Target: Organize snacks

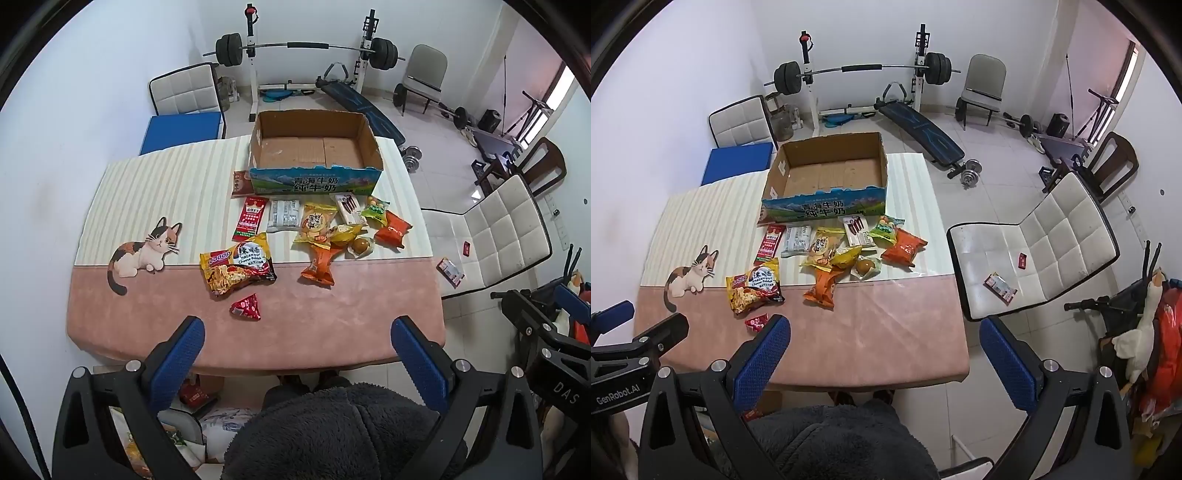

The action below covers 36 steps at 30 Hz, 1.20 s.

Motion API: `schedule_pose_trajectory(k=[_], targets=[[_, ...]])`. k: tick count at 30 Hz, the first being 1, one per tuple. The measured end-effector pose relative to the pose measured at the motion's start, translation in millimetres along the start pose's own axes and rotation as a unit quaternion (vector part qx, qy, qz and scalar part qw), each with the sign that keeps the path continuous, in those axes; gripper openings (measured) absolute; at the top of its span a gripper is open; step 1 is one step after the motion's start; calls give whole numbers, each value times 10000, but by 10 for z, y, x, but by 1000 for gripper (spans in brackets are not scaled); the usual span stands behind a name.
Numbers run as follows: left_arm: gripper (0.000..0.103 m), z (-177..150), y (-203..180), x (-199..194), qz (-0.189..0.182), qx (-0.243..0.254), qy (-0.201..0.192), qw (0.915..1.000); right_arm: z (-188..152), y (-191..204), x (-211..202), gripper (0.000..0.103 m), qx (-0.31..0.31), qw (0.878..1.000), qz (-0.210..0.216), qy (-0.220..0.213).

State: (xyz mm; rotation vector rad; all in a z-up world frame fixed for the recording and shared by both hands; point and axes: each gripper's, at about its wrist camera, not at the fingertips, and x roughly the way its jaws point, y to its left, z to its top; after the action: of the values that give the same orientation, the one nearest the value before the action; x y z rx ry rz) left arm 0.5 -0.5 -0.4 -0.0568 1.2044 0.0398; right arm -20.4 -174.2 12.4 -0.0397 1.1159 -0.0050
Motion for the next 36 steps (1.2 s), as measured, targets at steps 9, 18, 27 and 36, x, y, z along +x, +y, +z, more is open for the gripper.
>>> schedule_pose_trajectory(k=[9, 18, 27, 36], targets=[[103, 97, -2, -87, -3, -24, -23, 10000, 6, 30, -71, 103, -91, 9999, 51, -81], [103, 93, -1, -93, -13, -20, -46, 10000, 18, 43, -58, 103, -115, 9999, 69, -83], [103, 78, 6, -79, -23, -36, -61, 10000, 23, 62, -61, 103, -110, 9999, 63, -95], [103, 121, -5, -94, -26, -54, -75, 10000, 22, 60, -62, 103, -106, 9999, 66, -94]])
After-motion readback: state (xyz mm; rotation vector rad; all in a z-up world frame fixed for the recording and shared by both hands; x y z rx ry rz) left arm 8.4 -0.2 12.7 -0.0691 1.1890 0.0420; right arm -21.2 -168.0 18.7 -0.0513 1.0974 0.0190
